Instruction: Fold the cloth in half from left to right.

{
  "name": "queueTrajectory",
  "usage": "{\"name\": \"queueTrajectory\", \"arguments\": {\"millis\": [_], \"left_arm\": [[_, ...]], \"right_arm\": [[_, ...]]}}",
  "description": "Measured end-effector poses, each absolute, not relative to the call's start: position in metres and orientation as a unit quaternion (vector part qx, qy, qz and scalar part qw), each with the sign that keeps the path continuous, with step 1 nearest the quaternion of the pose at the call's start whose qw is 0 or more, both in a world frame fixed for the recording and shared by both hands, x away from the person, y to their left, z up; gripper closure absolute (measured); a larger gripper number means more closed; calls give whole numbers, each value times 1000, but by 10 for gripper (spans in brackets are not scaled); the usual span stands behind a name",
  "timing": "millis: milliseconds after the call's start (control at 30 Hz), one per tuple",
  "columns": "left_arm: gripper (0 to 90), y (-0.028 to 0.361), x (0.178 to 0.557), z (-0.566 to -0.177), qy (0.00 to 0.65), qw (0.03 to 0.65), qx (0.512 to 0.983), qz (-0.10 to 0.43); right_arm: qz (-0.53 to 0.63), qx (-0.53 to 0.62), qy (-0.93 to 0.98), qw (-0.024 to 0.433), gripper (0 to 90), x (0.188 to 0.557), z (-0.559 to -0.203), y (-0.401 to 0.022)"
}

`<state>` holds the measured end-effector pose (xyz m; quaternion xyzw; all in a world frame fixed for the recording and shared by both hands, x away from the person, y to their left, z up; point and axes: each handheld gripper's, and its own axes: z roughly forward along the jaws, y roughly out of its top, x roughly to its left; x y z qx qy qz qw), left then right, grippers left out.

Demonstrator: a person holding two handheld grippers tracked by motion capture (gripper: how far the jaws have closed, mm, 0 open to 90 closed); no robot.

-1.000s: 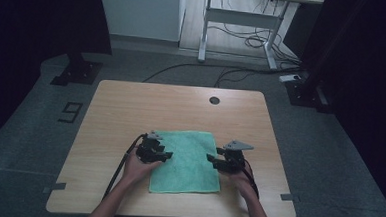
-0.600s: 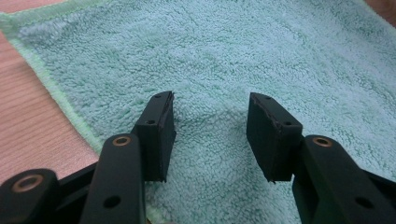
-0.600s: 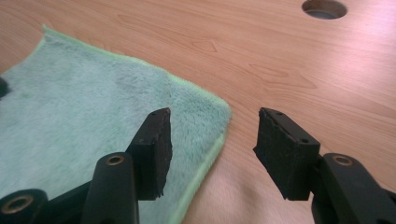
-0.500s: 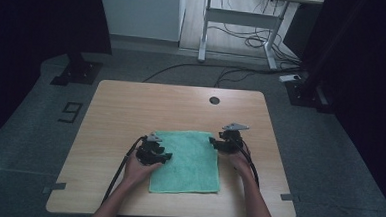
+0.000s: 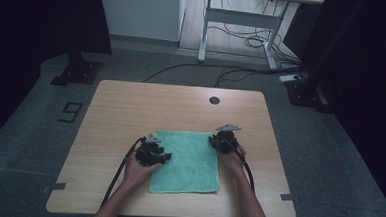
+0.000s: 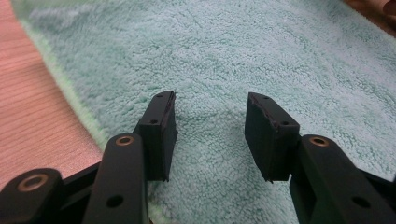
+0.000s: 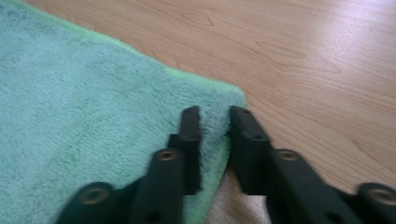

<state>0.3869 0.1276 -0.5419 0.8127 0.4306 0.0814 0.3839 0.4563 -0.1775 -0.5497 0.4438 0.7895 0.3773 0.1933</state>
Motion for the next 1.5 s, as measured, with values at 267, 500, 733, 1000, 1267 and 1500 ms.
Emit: {"name": "queueTrajectory", "arguments": {"millis": [267,500,733,1000,1267,1500], "left_arm": [[527,128,386,-542,429,386,813,78],[521,128,386,-542,431,387,812,77],[519,129,387,-542,432,388,811,69],[515,126,391,-541,431,383,814,71],[507,121,396,-540,426,377,819,73],[495,118,393,-540,420,376,823,70]], "right_arm": [[404,428,775,231,814,448,-524,-183],[384,448,763,263,553,442,-519,-185],[420,433,762,235,538,417,-515,-184],[422,405,792,178,487,390,-537,-157],[408,424,794,153,448,384,-553,-151],[396,421,798,169,449,378,-553,-154]]}}
